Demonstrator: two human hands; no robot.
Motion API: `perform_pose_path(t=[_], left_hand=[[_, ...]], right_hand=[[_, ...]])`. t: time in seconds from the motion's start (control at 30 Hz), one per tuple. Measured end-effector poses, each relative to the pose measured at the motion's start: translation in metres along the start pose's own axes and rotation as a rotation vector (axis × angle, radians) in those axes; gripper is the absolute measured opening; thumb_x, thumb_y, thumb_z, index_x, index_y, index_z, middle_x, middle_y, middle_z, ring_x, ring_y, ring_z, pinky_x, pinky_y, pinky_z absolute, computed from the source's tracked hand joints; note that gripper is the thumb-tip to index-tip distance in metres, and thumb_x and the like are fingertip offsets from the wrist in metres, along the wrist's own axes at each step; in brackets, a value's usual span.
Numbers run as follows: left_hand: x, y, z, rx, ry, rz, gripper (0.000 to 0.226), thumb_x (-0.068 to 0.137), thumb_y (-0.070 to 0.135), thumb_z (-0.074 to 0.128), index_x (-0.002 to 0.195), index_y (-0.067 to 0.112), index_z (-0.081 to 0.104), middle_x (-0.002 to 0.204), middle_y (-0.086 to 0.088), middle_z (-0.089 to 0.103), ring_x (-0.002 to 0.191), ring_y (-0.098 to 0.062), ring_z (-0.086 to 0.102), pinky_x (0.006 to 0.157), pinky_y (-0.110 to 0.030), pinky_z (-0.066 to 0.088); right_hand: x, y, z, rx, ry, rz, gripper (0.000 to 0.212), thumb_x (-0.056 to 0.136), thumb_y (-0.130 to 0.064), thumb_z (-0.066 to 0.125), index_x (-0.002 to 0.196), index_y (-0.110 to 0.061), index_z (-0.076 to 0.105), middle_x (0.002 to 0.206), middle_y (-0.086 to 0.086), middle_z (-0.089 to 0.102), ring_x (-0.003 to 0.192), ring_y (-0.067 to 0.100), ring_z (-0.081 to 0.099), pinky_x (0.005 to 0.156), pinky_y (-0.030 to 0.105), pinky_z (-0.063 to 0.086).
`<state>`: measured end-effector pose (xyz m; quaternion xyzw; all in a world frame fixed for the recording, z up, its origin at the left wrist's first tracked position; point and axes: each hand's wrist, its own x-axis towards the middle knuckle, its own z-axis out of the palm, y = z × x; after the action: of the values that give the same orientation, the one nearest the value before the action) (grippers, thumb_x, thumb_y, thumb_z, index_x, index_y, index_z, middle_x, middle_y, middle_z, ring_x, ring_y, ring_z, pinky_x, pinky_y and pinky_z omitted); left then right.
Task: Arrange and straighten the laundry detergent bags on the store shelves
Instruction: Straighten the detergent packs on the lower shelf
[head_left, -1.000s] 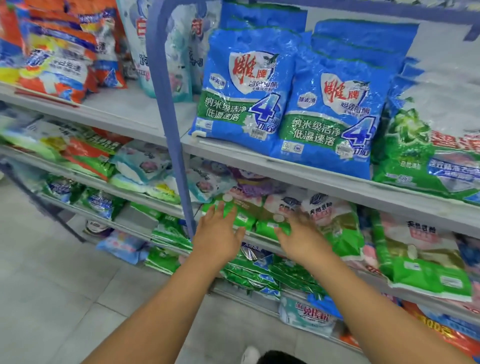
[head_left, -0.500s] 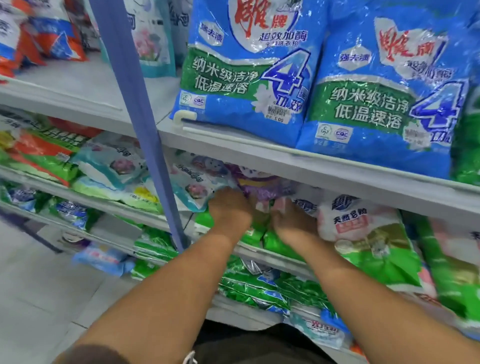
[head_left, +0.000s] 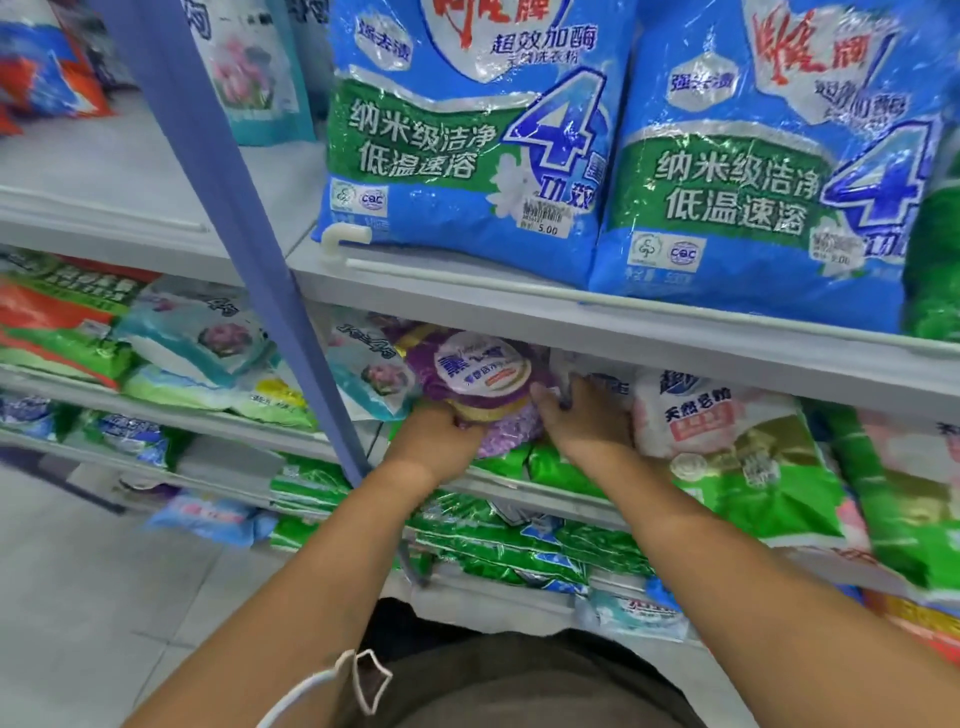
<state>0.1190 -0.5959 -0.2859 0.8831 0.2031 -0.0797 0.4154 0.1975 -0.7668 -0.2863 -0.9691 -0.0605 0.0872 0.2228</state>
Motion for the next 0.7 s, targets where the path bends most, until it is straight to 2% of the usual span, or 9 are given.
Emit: perform_pose_path(t=[0.07, 0.13, 0.2, 0.27, 0.33, 0.37, 0.47, 0.57, 0.7], left_hand=[[-0.013, -0.016, -0.001, -0.272, -0.102, -0.168, 0.033, 0.088, 0.035, 0.065, 0.105, 0.007, 0.068, 0.091, -0.004, 0.068, 0.083, -0.021, 0.062, 0.077, -0.037, 0.055], [-0.024, -0.027, -0.001, -0.475, -0.144, -0.297, 0.031, 0.079, 0.029, 0.069, 0.106, 0.014, 0.065, 0.102, -0.002, 0.070, 0.096, -0.021, 0.066, 0.094, -0.041, 0.056], [-0.036, -0.034, -0.003, -0.701, -0.142, -0.363, 0.025, 0.083, 0.015, 0.067, 0.107, 0.015, 0.061, 0.108, -0.005, 0.071, 0.102, -0.023, 0.065, 0.100, -0.043, 0.053], [-0.044, -0.040, -0.008, -0.842, -0.151, -0.407, 0.031, 0.086, -0.002, 0.062, 0.115, 0.008, 0.056, 0.110, -0.013, 0.070, 0.101, -0.028, 0.068, 0.095, -0.047, 0.057], [-0.052, -0.043, -0.017, -0.884, -0.204, -0.407, 0.043, 0.085, -0.003, 0.067, 0.123, 0.012, 0.053, 0.113, -0.013, 0.072, 0.101, -0.030, 0.071, 0.084, -0.047, 0.061], [-0.054, -0.044, -0.022, -0.876, -0.246, -0.397, 0.046, 0.084, 0.007, 0.074, 0.125, 0.018, 0.054, 0.113, -0.009, 0.074, 0.102, -0.029, 0.072, 0.082, -0.047, 0.062], [-0.060, -0.041, -0.036, -0.896, -0.311, -0.374, 0.054, 0.081, 0.037, 0.083, 0.128, 0.026, 0.058, 0.111, 0.001, 0.077, 0.103, -0.024, 0.074, 0.095, -0.050, 0.056], [-0.071, -0.029, -0.045, -0.927, -0.331, -0.310, 0.047, 0.084, 0.021, 0.080, 0.127, 0.018, 0.061, 0.109, -0.003, 0.078, 0.101, -0.023, 0.074, 0.099, -0.047, 0.055], [-0.085, -0.009, -0.050, -0.898, -0.534, -0.225, 0.042, 0.087, 0.020, 0.075, 0.127, 0.015, 0.064, 0.116, -0.005, 0.076, 0.109, -0.023, 0.072, 0.106, -0.044, 0.050]], right_hand=[[-0.009, -0.010, 0.001, 0.043, -0.027, -0.022, 0.046, 0.092, -0.069, 0.045, 0.097, -0.026, 0.060, 0.098, 0.002, 0.068, 0.097, 0.026, 0.065, 0.083, 0.036, 0.052], [-0.020, -0.021, 0.000, 0.247, -0.155, 0.000, 0.038, 0.092, -0.063, 0.053, 0.100, -0.027, 0.065, 0.095, -0.003, 0.070, 0.091, 0.020, 0.066, 0.084, 0.034, 0.054], [-0.033, -0.029, -0.002, 0.422, -0.283, 0.035, 0.028, 0.091, -0.057, 0.062, 0.101, -0.031, 0.067, 0.093, -0.007, 0.072, 0.087, 0.012, 0.066, 0.079, 0.028, 0.054], [-0.042, -0.034, -0.006, 0.597, -0.388, 0.077, 0.026, 0.088, -0.048, 0.072, 0.106, -0.030, 0.068, 0.097, -0.009, 0.074, 0.089, 0.009, 0.067, 0.077, 0.024, 0.051], [-0.052, -0.039, -0.006, 0.811, -0.454, 0.150, 0.032, 0.086, -0.032, 0.078, 0.115, -0.022, 0.068, 0.108, -0.001, 0.077, 0.097, 0.015, 0.072, 0.087, 0.028, 0.054], [-0.058, -0.041, -0.005, 0.888, -0.463, 0.185, 0.037, 0.085, -0.026, 0.079, 0.119, -0.019, 0.067, 0.109, 0.000, 0.077, 0.100, 0.017, 0.073, 0.092, 0.031, 0.055], [-0.083, -0.048, -0.010, 1.014, -0.484, 0.256, 0.039, 0.087, -0.022, 0.077, 0.123, -0.016, 0.065, 0.108, 0.002, 0.078, 0.104, 0.020, 0.073, 0.095, 0.036, 0.056], [-0.110, -0.043, -0.020, 1.054, -0.386, 0.296, 0.038, 0.086, -0.024, 0.077, 0.121, -0.019, 0.064, 0.108, 0.000, 0.078, 0.103, 0.017, 0.073, 0.092, 0.033, 0.056], [-0.144, -0.021, -0.039, 1.025, -0.217, 0.359, 0.053, 0.074, -0.058, 0.080, 0.115, -0.027, 0.071, 0.110, 0.004, 0.077, 0.107, 0.036, 0.070, 0.103, 0.057, 0.049]])
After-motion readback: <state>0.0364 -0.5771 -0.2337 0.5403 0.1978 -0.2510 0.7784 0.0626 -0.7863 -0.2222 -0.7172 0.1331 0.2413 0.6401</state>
